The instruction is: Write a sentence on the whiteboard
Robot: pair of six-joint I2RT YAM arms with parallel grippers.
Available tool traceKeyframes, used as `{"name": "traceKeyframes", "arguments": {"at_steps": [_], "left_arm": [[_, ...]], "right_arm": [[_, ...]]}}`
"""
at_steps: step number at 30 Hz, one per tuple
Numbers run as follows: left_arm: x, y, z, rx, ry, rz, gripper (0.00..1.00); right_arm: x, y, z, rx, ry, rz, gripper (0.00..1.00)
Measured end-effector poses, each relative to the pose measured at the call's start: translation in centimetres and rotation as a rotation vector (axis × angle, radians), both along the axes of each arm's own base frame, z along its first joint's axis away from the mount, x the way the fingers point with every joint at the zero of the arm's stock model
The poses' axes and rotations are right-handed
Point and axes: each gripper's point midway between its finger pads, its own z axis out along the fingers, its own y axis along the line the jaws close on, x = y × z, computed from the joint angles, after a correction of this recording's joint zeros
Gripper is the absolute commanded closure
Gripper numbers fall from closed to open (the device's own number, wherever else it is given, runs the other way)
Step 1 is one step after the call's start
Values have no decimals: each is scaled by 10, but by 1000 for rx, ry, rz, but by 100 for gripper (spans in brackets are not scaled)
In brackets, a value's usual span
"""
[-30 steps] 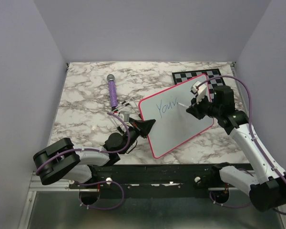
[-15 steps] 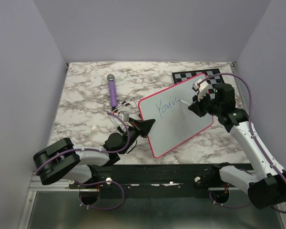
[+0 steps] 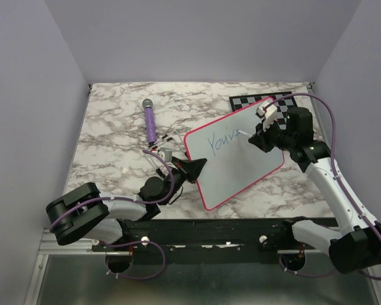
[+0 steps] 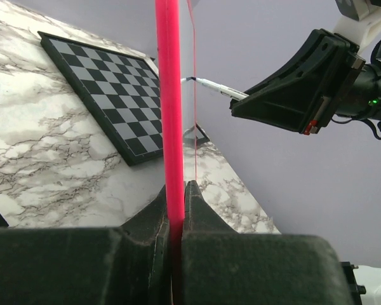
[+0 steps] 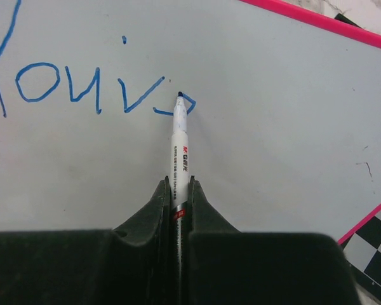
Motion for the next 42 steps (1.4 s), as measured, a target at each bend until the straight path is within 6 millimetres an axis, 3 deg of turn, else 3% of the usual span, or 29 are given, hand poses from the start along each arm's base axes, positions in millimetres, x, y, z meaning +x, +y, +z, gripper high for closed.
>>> {"name": "traceKeyframes", "arguments": {"at_steps": [14,21,29,33,40,42], "left_arm": [[1,-1,-1,-1,-2,0,100],[1,-1,-1,-2,-1,0,100],[1,-1,-1,-1,-1,0,100],[0,-1,0,2,-8,-3,100],[-2,-1,2,10,-22,-9,100],[-2,-2,2,12,-25,-12,100]], "right_arm": [[-12,6,-7,15,8,57,99],[-24,-1,-22,-17,43,49,99],[-18,-16,-22,-66,23,-28,99],[-15,-20,-13,-66,-5,-49,100],[-12,-28,33,-36,-131,-73,99],[-8,-35,38,-27,-144,-89,100]]}}
